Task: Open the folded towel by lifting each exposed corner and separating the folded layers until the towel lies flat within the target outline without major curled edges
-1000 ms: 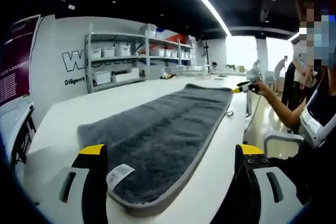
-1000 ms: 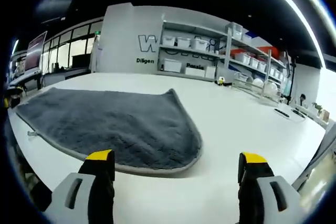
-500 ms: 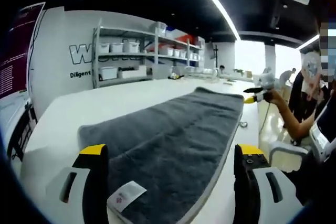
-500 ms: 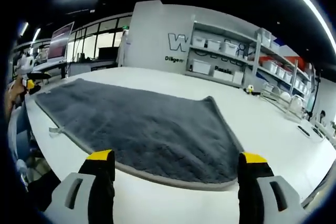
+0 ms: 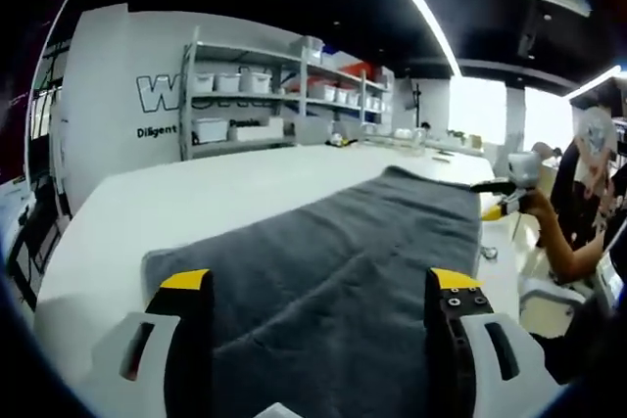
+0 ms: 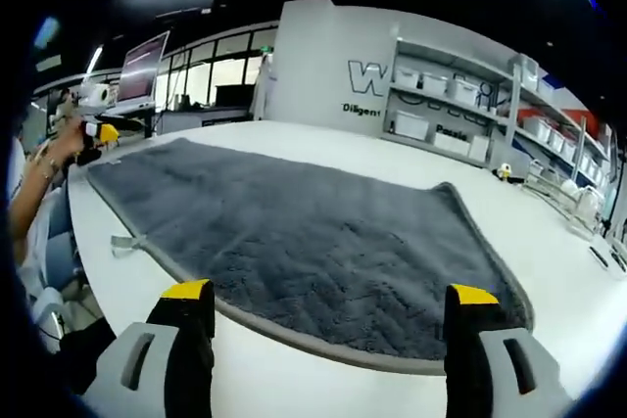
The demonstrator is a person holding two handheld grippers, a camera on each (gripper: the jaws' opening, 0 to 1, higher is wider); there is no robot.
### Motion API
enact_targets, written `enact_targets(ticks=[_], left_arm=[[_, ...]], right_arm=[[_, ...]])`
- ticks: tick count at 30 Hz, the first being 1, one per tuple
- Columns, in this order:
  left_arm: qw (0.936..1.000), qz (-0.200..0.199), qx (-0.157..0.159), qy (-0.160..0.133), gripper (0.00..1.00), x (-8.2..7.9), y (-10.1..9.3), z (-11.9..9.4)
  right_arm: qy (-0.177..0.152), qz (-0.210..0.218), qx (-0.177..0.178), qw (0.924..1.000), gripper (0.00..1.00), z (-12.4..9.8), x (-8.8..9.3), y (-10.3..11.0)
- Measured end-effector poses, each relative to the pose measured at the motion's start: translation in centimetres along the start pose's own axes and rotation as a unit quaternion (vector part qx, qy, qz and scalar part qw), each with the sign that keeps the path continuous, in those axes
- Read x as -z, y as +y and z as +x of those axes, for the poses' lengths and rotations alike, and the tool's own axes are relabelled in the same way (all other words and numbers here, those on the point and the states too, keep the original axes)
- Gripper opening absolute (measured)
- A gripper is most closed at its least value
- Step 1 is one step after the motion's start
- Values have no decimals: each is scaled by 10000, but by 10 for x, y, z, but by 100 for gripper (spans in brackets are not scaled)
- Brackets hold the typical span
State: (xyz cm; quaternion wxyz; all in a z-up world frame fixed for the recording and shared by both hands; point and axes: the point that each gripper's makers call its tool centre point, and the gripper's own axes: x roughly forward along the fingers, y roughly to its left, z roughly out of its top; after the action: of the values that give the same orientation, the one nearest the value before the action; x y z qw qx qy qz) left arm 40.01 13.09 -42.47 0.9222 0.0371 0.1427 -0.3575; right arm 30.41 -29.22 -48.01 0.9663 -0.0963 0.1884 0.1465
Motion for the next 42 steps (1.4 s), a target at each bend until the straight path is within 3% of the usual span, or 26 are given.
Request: enact_targets(ticks=[8,12,17,21,24,28,35,42], left_arm=[[9993,130,-245,241,74,-4,22,40],[9984,-64,-505,256,65,-8,39,58],[9967,72,-659,463,41,-6,54,80],[9954,56,-697,661,40,-2,59,96],[9939,128,-743,810,33,3,63,107],[9891,256,-936,1103,30,15,73,115],[9869,382,-1024,1184,15,24,75,119],[9855,412,-1088,1236,14,28,78,119]], right_arm=[[-133,45,-205,9997,99,0,-3,12],[-216,21,-251,9994,99,-4,-8,15],[-323,17,-317,9990,99,-9,-12,21],[-342,-50,-344,9988,99,-11,-14,24],[-350,-63,-380,9986,99,-12,-15,26],[-343,-67,-376,9987,99,-13,-14,25],[-237,-109,-386,9989,99,-13,-7,25],[-216,-104,-400,9989,99,-12,-7,26]])
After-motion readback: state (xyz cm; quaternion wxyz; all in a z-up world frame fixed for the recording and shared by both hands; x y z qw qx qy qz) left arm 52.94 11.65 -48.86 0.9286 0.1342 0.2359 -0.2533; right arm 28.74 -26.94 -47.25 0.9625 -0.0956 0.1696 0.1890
